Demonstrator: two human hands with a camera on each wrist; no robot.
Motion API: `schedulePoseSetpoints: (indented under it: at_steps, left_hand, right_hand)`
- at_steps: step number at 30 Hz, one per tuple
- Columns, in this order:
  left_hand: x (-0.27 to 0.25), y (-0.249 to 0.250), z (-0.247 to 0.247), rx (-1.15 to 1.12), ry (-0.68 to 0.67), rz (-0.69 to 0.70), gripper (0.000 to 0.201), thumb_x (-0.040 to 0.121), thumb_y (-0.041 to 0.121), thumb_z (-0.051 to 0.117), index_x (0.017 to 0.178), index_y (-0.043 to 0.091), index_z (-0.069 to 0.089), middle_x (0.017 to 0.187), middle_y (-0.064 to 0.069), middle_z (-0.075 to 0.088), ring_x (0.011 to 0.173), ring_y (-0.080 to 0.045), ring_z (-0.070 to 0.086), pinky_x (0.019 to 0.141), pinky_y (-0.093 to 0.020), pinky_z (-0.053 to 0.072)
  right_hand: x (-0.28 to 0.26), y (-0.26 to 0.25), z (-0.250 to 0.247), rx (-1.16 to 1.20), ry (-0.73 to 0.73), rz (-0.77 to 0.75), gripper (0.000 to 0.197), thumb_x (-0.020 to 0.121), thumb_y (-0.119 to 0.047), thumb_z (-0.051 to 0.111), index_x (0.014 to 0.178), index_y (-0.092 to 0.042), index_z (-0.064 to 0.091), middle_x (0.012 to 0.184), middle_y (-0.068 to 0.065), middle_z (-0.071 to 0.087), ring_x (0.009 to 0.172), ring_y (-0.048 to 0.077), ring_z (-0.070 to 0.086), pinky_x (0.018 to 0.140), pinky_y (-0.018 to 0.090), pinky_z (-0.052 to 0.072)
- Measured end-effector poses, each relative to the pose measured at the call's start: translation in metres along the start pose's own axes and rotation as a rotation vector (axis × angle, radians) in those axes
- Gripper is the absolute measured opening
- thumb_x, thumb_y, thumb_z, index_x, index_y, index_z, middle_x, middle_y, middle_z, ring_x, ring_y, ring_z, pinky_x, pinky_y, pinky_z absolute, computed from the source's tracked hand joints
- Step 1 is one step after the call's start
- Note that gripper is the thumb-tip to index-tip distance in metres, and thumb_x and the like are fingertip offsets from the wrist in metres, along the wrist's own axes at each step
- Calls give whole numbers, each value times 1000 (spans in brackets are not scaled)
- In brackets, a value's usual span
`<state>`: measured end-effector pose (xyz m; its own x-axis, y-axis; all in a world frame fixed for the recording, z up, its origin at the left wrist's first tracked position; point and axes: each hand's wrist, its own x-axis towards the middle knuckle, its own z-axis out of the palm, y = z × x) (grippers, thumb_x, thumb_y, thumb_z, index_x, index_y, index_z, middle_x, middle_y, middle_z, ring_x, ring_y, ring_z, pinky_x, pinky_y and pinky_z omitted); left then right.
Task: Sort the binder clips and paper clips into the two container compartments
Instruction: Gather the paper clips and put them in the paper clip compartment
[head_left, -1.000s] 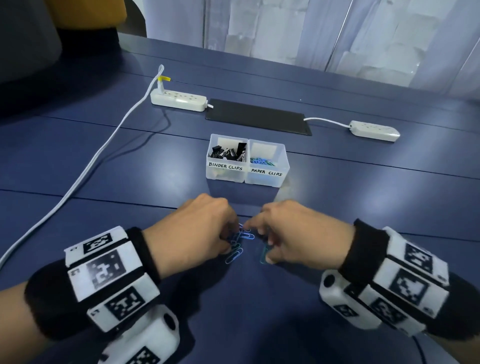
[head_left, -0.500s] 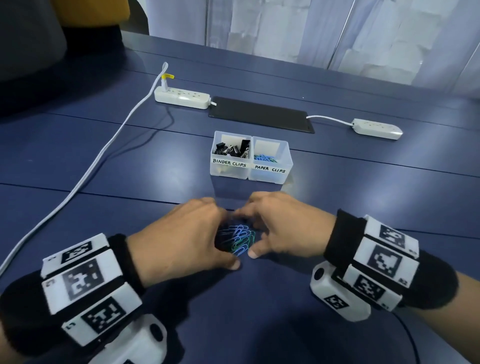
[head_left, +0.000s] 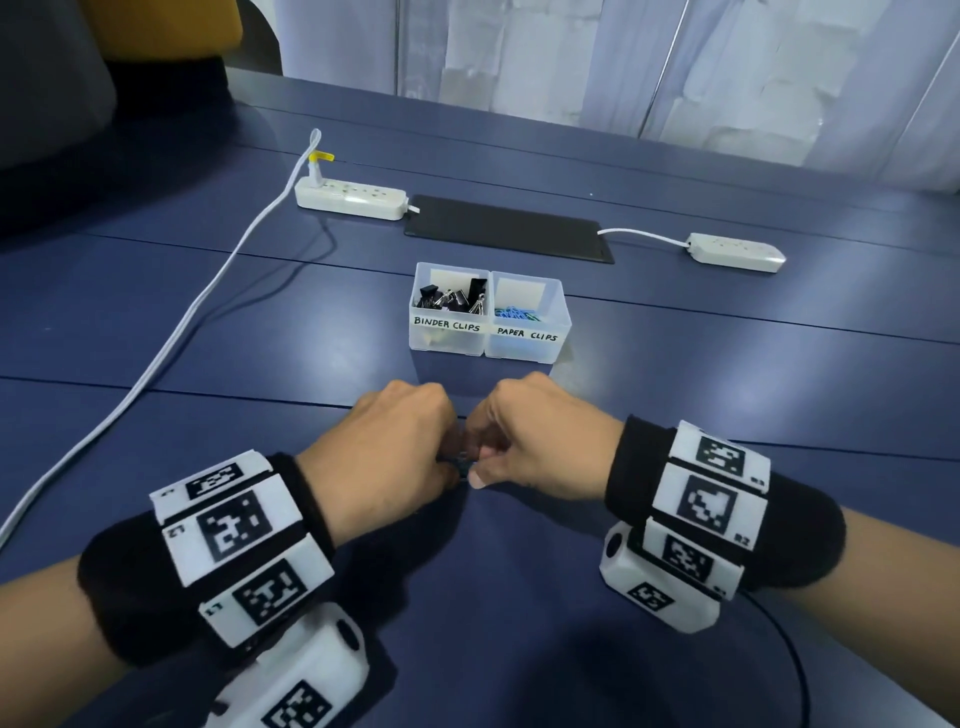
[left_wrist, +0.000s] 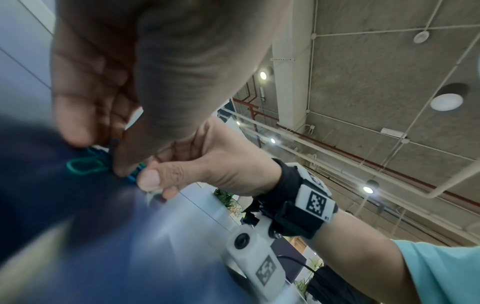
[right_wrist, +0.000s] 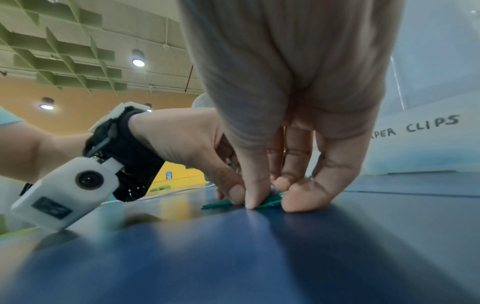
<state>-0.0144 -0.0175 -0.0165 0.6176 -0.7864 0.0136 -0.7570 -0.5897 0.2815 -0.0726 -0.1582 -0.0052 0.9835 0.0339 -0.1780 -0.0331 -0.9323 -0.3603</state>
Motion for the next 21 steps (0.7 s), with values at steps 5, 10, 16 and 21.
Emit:
schedulePoseSetpoints:
  at_steps: [5,10,16,21]
  left_hand:
    - [4,-2,3,48,12,95,14,87,32,55,85,18,58,87,1,58,92,-24,55,64,-28,27]
    - [6,-6,-1,-77,11,58,19,78,36,68,87,20,70,83,5,69,85,-19,60,67,-30,43]
    - [3,-6,1,-55,-51,67,37,70,50,69,86,17,70,70,3,67,75,-18,61,70,-30,50]
    - [8,8,0,114,-26,68,45,79,43,64,59,19,30,62,2,38,70,-30,45,62,-32,39]
  right_hand:
    - [-3,2,0,-45,8,-42,8,80,-18,68,85,-14,72,74,3,67,69,19,54,67,31,49]
    - [-7,15,-10,-37,63,-33,13,80,-20,70,92,-15,75,76,-4,67,66,8,50,69,23,44]
    - [-18,32,-35,158,173,117,7,75,-18,77,78,-13,77,57,-3,69,46,-3,54,55,5,40]
    - [6,47,-82,270,427,160,10,72,-12,80,80,-9,78,69,6,75,64,13,72,68,10,54]
